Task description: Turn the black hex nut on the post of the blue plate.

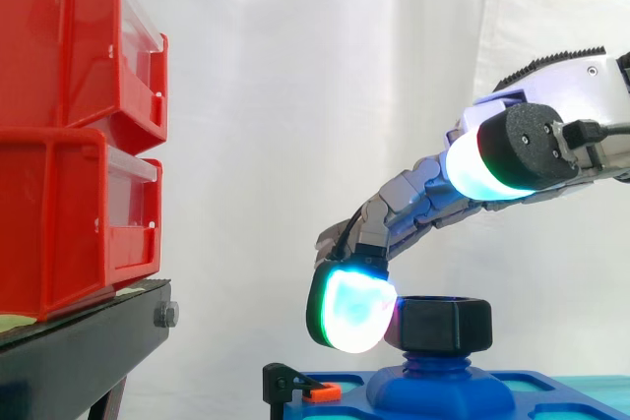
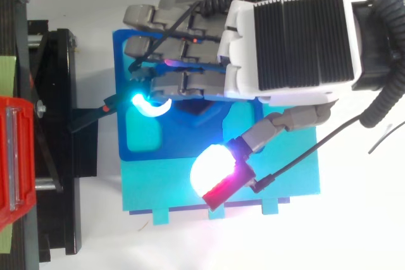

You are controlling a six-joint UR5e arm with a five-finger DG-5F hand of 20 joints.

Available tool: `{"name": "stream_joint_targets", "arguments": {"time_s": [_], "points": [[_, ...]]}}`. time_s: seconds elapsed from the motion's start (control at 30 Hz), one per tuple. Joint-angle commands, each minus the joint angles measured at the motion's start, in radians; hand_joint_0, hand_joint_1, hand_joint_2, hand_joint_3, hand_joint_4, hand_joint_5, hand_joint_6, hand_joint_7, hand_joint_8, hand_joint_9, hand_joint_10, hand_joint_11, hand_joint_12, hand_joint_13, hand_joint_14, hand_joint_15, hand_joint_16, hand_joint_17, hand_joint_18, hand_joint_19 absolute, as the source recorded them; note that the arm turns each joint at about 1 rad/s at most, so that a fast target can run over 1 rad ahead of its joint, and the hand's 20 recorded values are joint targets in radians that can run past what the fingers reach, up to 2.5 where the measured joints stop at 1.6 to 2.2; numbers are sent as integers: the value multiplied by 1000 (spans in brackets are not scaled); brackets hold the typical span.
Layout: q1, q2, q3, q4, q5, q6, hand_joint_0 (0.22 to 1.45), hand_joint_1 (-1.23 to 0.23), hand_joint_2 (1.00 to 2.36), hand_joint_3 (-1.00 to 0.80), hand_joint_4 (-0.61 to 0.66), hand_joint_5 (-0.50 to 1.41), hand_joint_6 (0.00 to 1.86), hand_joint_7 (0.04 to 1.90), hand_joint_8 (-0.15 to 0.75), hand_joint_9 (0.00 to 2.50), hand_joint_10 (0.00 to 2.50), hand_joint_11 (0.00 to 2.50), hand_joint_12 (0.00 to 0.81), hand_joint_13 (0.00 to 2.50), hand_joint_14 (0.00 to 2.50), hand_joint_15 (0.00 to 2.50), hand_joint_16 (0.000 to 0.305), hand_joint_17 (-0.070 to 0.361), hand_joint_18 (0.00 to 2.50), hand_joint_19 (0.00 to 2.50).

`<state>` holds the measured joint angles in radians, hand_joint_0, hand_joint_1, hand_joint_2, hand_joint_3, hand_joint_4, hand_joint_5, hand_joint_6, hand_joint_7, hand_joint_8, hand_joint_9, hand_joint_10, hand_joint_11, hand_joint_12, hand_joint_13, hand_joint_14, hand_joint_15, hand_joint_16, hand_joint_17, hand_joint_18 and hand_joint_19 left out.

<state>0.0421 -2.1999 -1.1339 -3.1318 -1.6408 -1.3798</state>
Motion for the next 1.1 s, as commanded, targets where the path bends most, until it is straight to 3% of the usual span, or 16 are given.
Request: {"name": "stream_joint_targets", "arguments": {"time_s": [0.0,0.2,0.83,1.03,1.07], "points": [[-11,0,0,-10,-17,1,388,23,1000,-500,217,-212,502,732,267,265,0,0,385,142,0,10,67,150,148,315],[-24,0,0,-8,-48,1,391,-3,1000,-500,216,-208,502,717,270,292,0,0,386,172,0,0,68,152,188,299],[-61,0,0,-5,-83,-2,396,-15,1000,-500,217,-207,502,714,268,300,0,0,387,203,0,5,67,151,211,304],[-84,0,0,-10,-109,-7,398,-20,1000,-500,216,-207,502,717,267,300,0,0,386,205,1,1,67,151,217,310],[-96,0,0,-11,-122,-10,399,-20,1000,-500,217,-207,502,716,267,300,0,0,386,207,0,2,67,150,219,310]]}}
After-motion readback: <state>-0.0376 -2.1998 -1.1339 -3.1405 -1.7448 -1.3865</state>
